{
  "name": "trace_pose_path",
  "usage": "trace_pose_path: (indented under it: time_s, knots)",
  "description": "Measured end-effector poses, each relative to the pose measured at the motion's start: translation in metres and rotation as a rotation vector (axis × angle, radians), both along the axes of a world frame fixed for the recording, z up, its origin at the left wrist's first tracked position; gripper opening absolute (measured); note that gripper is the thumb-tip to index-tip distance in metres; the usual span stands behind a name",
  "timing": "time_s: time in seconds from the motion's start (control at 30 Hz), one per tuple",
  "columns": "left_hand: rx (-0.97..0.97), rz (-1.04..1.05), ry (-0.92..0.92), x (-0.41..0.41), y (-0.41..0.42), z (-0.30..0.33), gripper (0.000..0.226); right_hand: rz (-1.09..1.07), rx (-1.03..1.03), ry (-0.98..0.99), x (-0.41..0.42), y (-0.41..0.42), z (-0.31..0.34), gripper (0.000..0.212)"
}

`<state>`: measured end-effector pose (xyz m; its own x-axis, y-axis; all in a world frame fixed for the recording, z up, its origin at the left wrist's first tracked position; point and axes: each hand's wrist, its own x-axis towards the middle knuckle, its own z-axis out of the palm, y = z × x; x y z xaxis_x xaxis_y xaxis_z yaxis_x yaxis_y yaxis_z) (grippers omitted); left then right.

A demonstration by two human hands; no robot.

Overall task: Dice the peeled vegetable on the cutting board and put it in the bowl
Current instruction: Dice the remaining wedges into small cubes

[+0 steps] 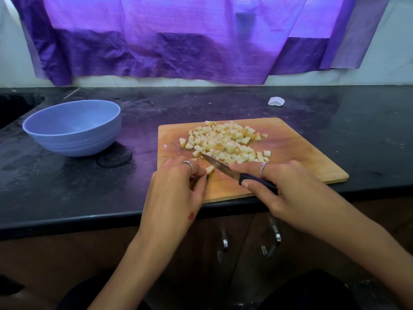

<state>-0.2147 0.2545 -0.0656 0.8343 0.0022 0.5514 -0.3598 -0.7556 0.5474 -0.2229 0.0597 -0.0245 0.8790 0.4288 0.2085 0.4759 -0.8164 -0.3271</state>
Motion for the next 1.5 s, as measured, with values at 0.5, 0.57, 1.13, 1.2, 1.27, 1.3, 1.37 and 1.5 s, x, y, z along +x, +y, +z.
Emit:
trace_pose_path:
  time_s: [0.5,0.57,1.13,1.2,1.27,1.3,1.37,1.5]
  knots:
    - [0.027,0.015,-0.038,-0.001,-0.004,-0.002,0.008,-0.015,-0.078,0.086,0.014,0.012,0.008,0.03]
    - [0.03,0.026,-0.035,-0.001,-0.005,-0.001,0.004,-0.022,-0.079,0.091,0.012,0.014,0.006,0.021]
    - [-0.012,0.059,0.03,-0.009,0.003,0.0,0.016,0.019,-0.013,-0.044,-0.005,0.0,0.002,0.021]
    - [0.003,0.083,0.014,-0.009,0.007,-0.002,0.016,0.004,-0.023,-0.036,-0.004,0.001,0.002,0.029]
    - [0.025,0.091,0.017,-0.008,0.01,-0.004,0.015,0.004,-0.007,-0.038,-0.004,0.002,0.001,0.025]
    - [0.028,0.09,0.016,-0.007,0.011,-0.005,0.015,0.018,0.005,-0.036,-0.003,0.003,0.001,0.021]
    - [0.015,0.083,0.004,-0.006,0.011,-0.006,0.013,0.04,0.032,-0.024,-0.002,0.004,0.002,0.022]
    - [-0.011,0.056,-0.018,-0.004,0.011,-0.008,0.008,0.037,0.024,0.025,0.003,0.005,0.002,0.017]
